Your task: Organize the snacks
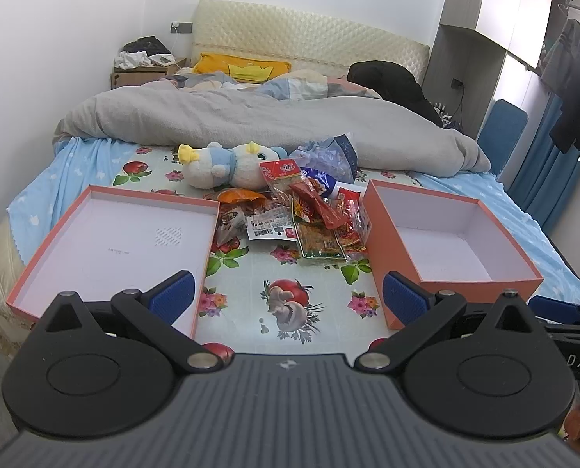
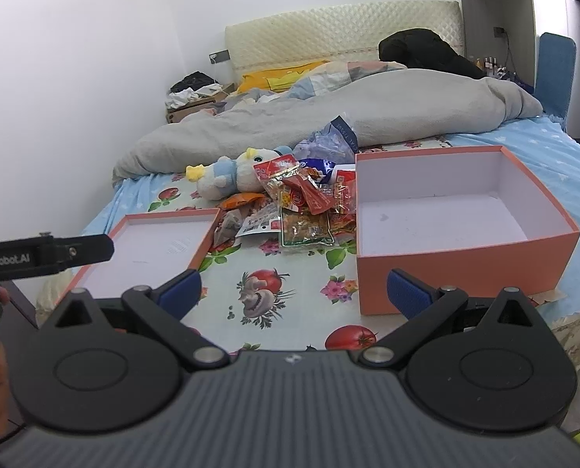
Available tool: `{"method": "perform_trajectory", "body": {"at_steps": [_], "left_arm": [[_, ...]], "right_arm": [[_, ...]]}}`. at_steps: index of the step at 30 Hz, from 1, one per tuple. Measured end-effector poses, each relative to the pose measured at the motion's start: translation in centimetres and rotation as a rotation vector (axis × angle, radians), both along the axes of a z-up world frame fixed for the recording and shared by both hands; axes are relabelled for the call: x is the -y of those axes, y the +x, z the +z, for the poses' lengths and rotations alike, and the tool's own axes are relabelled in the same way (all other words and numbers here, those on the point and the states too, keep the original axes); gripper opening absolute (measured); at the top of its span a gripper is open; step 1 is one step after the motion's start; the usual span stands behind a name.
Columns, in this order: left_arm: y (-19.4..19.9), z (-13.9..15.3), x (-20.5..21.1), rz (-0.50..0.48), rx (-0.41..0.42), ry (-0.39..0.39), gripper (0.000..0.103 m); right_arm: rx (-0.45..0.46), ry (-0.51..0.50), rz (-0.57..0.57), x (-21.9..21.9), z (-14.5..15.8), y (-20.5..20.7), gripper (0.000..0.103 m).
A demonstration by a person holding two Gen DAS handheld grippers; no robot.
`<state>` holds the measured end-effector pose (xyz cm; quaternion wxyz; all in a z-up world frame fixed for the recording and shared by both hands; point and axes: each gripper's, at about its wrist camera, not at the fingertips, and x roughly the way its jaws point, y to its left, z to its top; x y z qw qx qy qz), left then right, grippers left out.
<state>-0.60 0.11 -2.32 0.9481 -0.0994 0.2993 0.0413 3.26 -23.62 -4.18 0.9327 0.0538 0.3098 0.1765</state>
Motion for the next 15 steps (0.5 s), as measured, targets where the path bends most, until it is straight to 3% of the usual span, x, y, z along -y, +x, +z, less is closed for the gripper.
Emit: {"method": "perform_trajectory", "body": {"at_steps": [15], "left_arm": [[1.4, -1.9, 0.5, -0.032, -0.037, -0.013, 0.103]], "right_arm": [[-0.044, -0.007, -0.023, -0.4, -0.9, 0.0, 0.103]]}}
